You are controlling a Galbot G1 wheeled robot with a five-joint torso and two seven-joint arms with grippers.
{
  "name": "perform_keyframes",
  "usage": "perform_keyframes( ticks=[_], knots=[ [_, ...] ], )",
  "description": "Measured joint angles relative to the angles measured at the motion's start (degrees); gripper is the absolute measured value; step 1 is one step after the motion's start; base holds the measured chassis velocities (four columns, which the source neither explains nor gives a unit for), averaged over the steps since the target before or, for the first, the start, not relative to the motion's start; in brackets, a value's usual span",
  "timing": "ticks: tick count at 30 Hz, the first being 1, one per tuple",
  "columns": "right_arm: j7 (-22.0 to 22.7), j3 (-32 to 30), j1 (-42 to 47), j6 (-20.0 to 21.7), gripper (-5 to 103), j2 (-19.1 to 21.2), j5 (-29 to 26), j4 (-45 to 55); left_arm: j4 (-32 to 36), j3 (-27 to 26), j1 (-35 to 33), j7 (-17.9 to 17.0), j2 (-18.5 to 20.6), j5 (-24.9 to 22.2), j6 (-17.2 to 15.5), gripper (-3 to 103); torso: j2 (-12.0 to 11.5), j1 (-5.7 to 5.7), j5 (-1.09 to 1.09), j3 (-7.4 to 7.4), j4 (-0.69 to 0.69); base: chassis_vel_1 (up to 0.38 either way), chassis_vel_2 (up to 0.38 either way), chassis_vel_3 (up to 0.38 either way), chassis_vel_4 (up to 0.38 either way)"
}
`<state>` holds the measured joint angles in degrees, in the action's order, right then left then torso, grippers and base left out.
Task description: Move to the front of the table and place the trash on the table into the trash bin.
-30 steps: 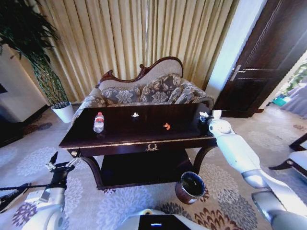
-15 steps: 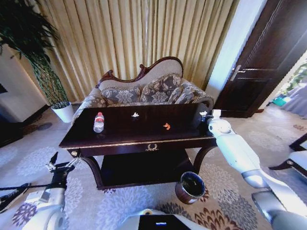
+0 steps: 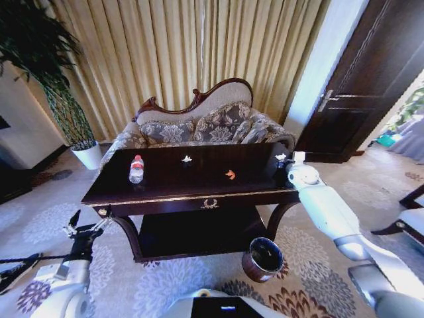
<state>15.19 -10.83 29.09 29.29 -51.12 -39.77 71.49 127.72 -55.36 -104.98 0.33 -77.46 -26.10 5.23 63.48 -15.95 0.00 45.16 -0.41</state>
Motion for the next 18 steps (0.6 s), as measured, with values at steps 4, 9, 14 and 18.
perform_keyframes(
  ticks=[4,9,14,18],
  knots=[
    [-0.04,-0.12,0.15,0.0,1,0.21,-0.29,0.23,0.0,-0.02,0.17,0.0,0.27,-0.07,-0.08,100,0.0,0.0,0.0,0.0,0.0,0.0,0.0,0.0,0.0],
    [-0.11,-0.25,0.4,0.0,1,0.59,-0.84,0.84,0.0,-0.04,0.36,-0.01,0.3,-0.11,-0.18,100,0.0,0.0,0.0,0.0,0.0,0.0,0.0,0.0,0.0],
    [-0.29,-0.79,1.33,-0.3,1,0.83,-1.62,2.21,0.09,-0.04,0.36,-0.02,0.27,-0.12,-0.21,100,0.0,0.0,0.0,0.0,0.0,0.0,0.0,0.0,0.0],
    [-1.8,-2.18,3.93,-3.58,1,1.51,-1.96,4.93,0.09,0.01,0.36,-0.03,0.33,-0.12,-0.23,100,0.0,0.0,0.0,0.0,0.01,0.0,0.0,0.0,0.0]
  ],
)
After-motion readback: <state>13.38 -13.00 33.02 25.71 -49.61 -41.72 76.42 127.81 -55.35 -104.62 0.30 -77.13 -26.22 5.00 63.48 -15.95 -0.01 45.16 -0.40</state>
